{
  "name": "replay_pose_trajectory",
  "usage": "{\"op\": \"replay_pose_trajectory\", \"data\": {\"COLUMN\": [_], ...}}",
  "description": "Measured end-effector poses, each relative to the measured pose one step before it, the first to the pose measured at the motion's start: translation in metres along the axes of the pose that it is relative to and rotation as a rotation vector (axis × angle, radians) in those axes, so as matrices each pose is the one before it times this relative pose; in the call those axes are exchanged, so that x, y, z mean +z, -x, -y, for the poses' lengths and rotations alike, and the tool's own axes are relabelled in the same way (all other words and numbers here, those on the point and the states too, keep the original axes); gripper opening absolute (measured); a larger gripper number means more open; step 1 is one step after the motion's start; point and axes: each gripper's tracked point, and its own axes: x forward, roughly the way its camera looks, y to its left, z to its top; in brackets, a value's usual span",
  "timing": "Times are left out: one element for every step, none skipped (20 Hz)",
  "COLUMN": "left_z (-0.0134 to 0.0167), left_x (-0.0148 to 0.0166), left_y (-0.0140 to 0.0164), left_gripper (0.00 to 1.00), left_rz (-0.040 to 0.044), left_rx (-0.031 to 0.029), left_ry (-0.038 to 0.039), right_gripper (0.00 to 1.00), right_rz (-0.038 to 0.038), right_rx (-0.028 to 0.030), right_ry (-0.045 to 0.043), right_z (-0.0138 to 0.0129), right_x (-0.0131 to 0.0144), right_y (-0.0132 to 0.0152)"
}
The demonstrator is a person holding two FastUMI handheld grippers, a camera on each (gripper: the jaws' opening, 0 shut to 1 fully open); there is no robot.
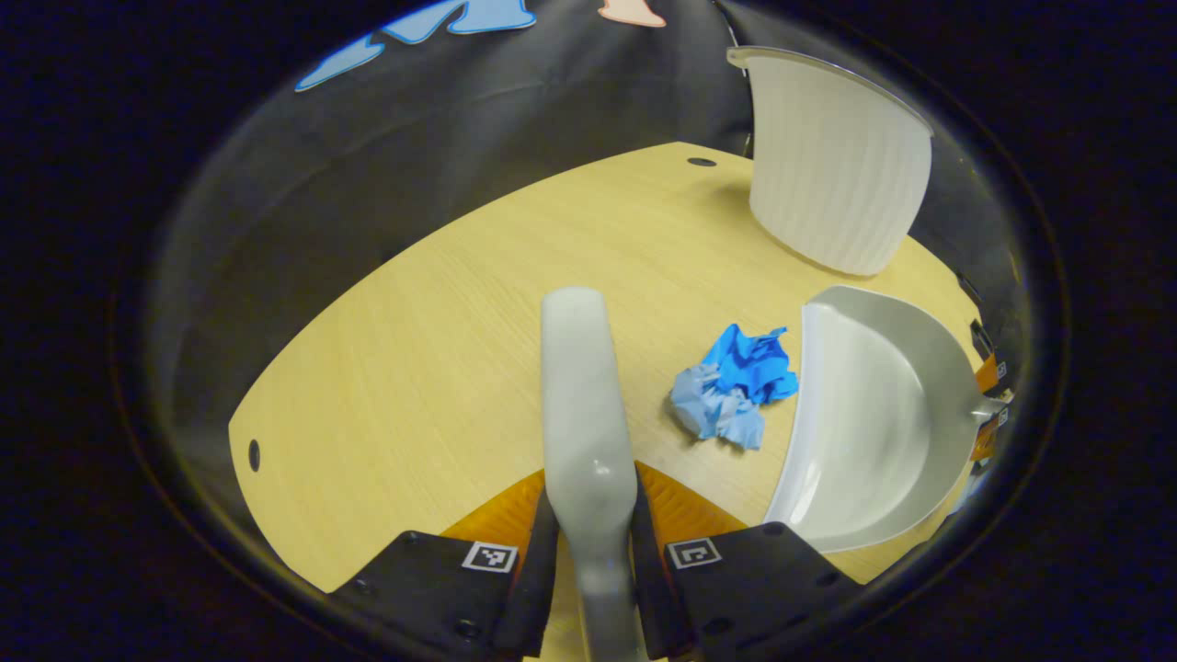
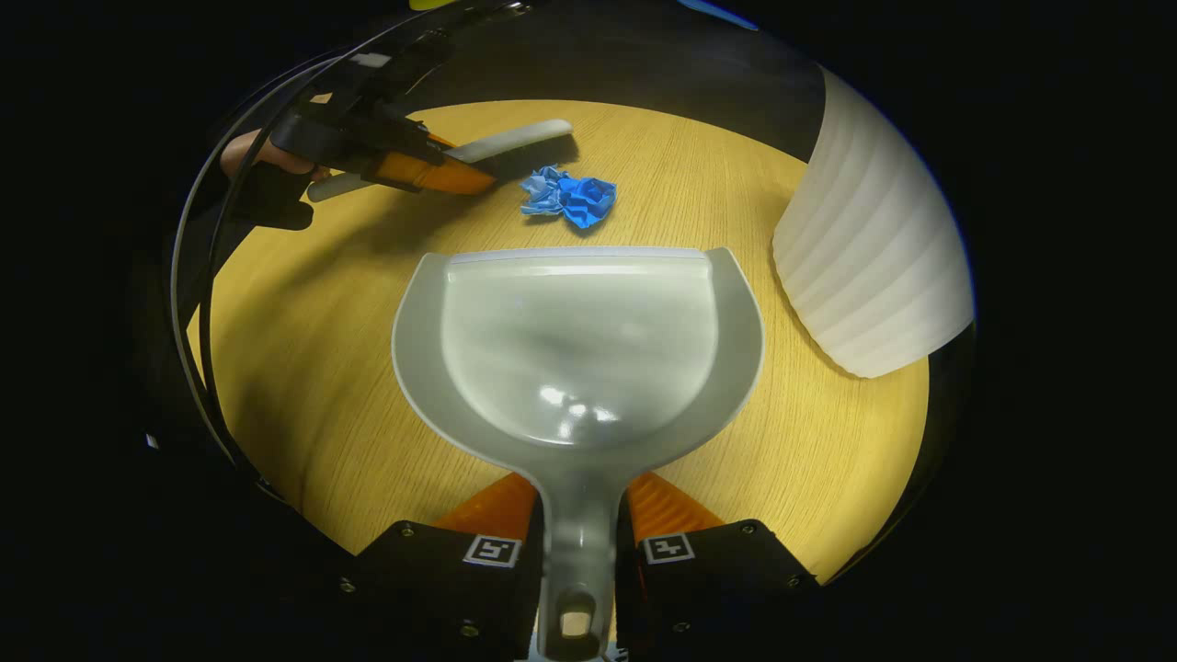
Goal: Pick up the small broom and dustpan from the desktop, sweep the trash into the dustpan with the broom, and then empty the trash into the garbage bin.
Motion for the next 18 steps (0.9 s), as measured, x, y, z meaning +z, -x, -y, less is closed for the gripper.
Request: {"op": "replay_pose_trajectory", "data": {"left_z": [0.01292,0.01331,0.00859,0.00947,0.01514,0.01016,0.01254,0.00955,0.01524,0.01075,0.00743,0.00857,0.00613,0.00602,-0.00082,-0.00228,-0.00387,-0.00563], "left_x": [0.00790,0.00601,0.00249,0.00194,0.00433,0.00320,0.00389,0.00301,0.00065,0.00065,-0.00022,-0.00019,-0.00100,-0.00040,-0.00076,-0.00052,-0.00049,-0.00145], "left_y": [-0.00394,-0.00388,0.00017,0.00217,0.00230,0.00323,0.00283,0.00135,0.00594,0.00409,0.00267,0.00268,0.00216,0.00677,0.00641,0.00709,0.00743,0.00789], "left_gripper": [0.42,0.43,0.45,0.45,0.45,0.43,0.45,0.43,0.45,0.45,0.43,0.45,0.45,0.45,0.45,0.47,0.45,0.45], "left_rz": [0.00510,0.01036,0.00343,0.00147,0.00642,0.00415,0.00508,0.00195,0.00336,0.00428,0.00082,0.00082,0.00281,0.00395,0.00767,0.00872,0.00526,0.00623], "left_rx": [-0.03125,-0.03778,-0.02271,-0.01936,-0.02730,-0.01655,-0.02244,-0.01403,-0.02093,-0.00894,-0.00560,-0.00623,-0.00440,-0.00134,0.01730,0.01802,0.02011,0.02001], "left_ry": [-0.01860,-0.01733,-0.00783,-0.00748,-0.00944,0.00090,0.00407,-0.00070,-0.01367,-0.00637,0.00399,0.01251,0.01197,0.02409,0.01533,0.01396,0.01177,0.01681], "right_gripper": [0.34,0.34,0.34,0.34,0.34,0.34,0.34,0.34,0.34,0.34,0.34,0.34,0.34,0.34,0.34,0.34,0.34,0.34], "right_rz": [0.00276,0.00559,0.00337,0.00742,0.00893,0.00527,0.00607,0.00545,0.01410,0.00789,0.00853,0.01090,0.00837,0.02543,0.01608,0.01123,0.01007,0.00509], "right_rx": [0.01024,0.00649,0.00321,0.00259,0.00341,0.00233,0.00112,-0.00044,-0.00525,-0.00395,-0.00305,-0.00291,-0.00156,-0.00086,-0.00124,-0.00202,-0.00547,-0.00551], "right_ry": [0.00515,0.00759,0.00326,0.00519,-0.00014,-0.00209,-0.00383,-0.00058,-0.00372,-0.00337,-0.00255,-0.00258,-0.00201,-0.00076,-0.00126,0.00124,0.00297,0.00941], "right_z": [-0.00022,0.00228,-0.00413,-0.00086,0.00159,-0.00010,0.00012,0.00014,0.00043,0.00062,0.00061,0.00024,0.00074,-0.00039,0.00006,0.00009,0.00031,0.00010], "right_x": [0.00060,0.00190,0.00352,0.00159,-0.00223,0.00082,0.00112,0.00126,0.00175,-0.00066,-0.00004,0.00002,0.00265,0.00161,0.00056,0.00011,-0.00014,0.00043], "right_y": [0.00129,-0.00016,0.00336,0.00155,-0.00149,0.00073,-0.00072,0.00032,0.00055,-0.00029,-0.00076,0.00060,0.00055,0.00246,-0.00077,-0.00028,0.00084,0.00015]}}
